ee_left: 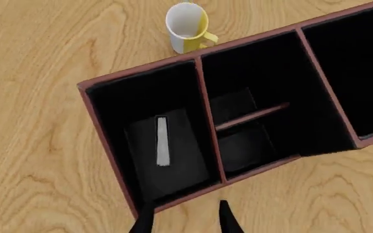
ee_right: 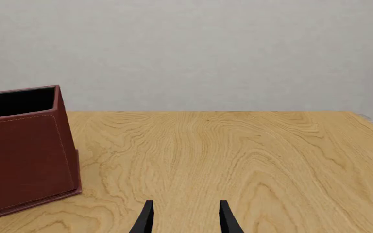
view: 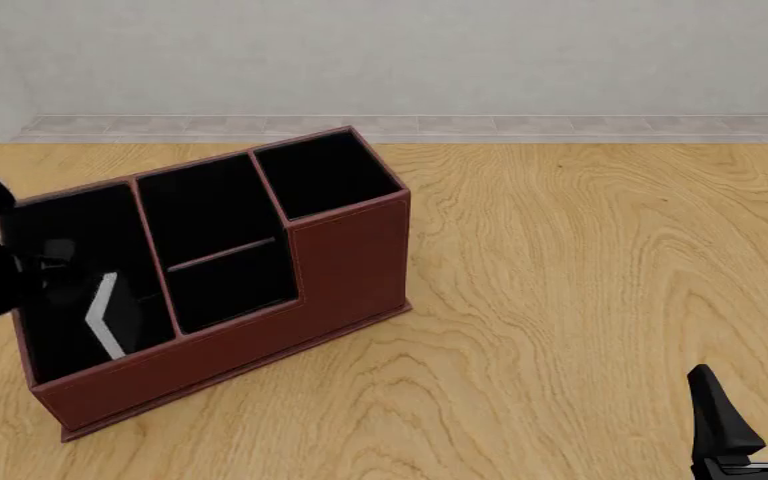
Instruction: Pick up the book and place it in the left compartment of the caddy.
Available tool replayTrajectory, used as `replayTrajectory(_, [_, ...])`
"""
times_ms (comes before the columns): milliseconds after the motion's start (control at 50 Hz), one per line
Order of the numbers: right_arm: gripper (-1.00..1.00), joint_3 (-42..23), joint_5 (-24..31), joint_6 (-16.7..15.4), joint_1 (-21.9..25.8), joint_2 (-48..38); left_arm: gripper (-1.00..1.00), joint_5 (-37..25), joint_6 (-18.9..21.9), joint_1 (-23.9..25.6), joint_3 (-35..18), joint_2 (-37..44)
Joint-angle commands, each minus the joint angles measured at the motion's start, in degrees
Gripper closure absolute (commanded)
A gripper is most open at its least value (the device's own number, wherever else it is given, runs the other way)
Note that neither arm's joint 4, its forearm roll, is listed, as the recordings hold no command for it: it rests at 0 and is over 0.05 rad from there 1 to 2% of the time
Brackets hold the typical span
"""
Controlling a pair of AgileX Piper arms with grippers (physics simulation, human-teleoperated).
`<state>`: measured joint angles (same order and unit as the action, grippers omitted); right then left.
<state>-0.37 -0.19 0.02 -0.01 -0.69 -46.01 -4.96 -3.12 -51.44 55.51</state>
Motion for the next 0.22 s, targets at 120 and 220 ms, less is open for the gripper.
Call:
replayTrajectory(120, [-1.0,0.1,0.0,0.0,0.0,0.2,-1.0,-8.9,-6.3,7.2,3.1,-20.4])
replayTrajectory(220, [-1.0,0.1,0.0,0.0,0.0,0.2,-1.0,-9.3,-7.0,6.5,1.8,-25.0])
